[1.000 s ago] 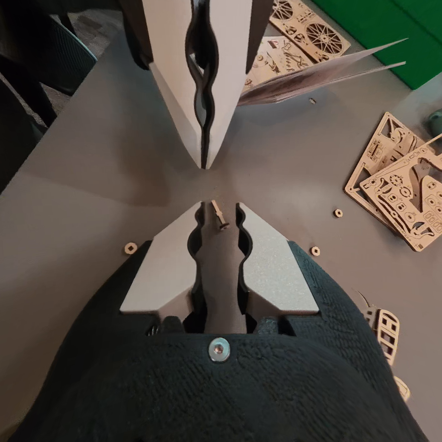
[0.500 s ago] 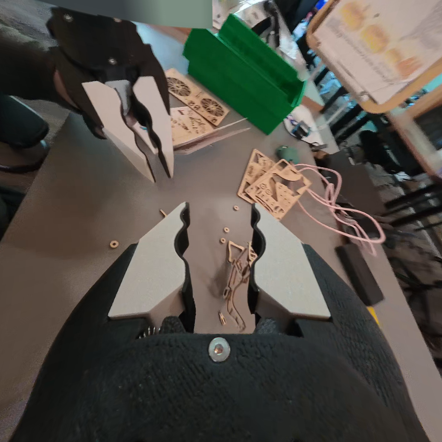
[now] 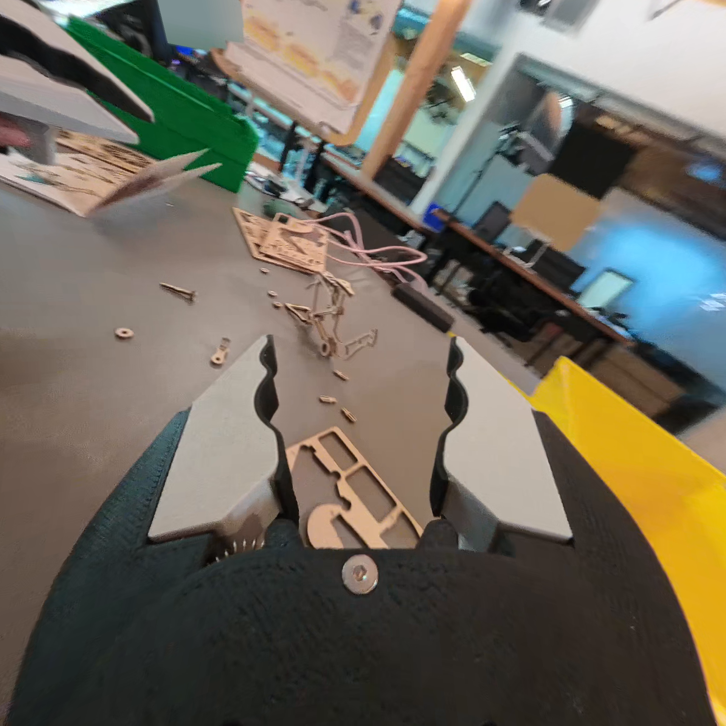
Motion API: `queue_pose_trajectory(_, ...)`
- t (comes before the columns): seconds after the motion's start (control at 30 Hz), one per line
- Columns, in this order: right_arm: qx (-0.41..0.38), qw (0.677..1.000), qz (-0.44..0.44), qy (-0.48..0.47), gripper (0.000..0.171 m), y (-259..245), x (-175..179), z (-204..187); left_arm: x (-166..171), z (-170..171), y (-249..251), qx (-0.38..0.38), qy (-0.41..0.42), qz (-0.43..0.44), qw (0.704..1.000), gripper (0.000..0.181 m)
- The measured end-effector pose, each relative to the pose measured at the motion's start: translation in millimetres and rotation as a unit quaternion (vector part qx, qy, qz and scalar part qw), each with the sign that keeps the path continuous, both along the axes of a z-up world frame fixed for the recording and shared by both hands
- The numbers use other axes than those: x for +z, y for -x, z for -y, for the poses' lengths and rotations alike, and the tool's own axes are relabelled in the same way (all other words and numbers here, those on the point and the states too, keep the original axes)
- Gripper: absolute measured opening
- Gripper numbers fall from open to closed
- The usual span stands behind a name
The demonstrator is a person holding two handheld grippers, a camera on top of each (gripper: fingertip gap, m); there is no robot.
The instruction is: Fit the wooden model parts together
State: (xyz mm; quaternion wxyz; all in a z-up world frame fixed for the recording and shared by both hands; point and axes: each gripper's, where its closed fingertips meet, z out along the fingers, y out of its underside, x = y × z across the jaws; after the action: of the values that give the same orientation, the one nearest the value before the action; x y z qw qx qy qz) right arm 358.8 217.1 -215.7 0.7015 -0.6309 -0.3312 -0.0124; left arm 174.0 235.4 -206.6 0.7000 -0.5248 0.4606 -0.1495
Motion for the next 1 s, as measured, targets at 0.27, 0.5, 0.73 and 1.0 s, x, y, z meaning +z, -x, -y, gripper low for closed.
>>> queue_pose_trajectory(0.27,-0.106,0.98,0.041,-0.16,0.087,-12.1,26.4,32.3,-11.5,-1.3,-4.7,-0.004,0.006,-0.002,1.0,0.02)
queue_pose_trajectory(0.5,-0.148,0.954,0.138,-0.221,0.077,-7.3,13.7,49.6,-27.1,18.0,7.2,0.02,-0.001,-0.051,0.998,0.019)
queue_pose_trajectory(0.73,-0.178,0.962,0.054,-0.202,0.08,-30.7,21.2,44.5,-46.8,4.7,18.6,0.086,-0.048,-0.113,0.989,0.013)
queue_pose_trajectory(1.0,-0.153,0.969,0.091,-0.172,0.082,-17.3,8.7,35.3,-45.5,4.0,17.6,0.093,-0.061,-0.113,0.987,0.015)
